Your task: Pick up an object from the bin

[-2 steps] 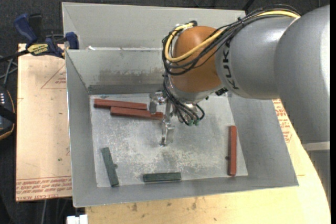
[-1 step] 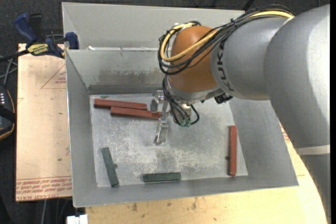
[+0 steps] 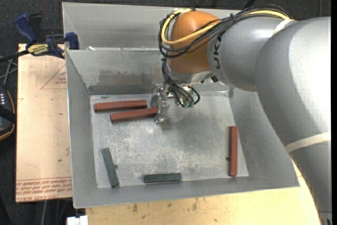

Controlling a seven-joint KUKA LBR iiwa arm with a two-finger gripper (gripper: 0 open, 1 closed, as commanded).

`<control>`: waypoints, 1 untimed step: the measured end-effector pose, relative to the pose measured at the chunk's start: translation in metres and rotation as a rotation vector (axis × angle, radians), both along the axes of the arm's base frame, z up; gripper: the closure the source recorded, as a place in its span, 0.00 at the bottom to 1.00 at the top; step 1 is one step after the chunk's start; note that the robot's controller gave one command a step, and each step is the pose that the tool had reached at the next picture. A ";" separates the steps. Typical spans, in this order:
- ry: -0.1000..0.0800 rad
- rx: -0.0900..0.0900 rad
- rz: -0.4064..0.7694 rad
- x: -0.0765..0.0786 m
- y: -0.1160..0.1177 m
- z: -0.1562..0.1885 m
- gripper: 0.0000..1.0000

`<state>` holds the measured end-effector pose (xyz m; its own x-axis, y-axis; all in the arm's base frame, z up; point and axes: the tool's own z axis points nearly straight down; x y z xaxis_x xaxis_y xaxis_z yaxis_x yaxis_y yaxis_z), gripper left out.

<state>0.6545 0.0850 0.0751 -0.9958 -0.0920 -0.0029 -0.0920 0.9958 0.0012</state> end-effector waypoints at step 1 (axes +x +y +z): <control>0.000 0.000 0.000 0.000 0.000 0.000 1.00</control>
Offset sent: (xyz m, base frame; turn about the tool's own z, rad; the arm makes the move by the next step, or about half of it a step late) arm -0.0185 0.0252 0.2019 0.0371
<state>0.6545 0.0849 0.0751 -0.9958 -0.0919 -0.0029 -0.0919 0.9958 0.0013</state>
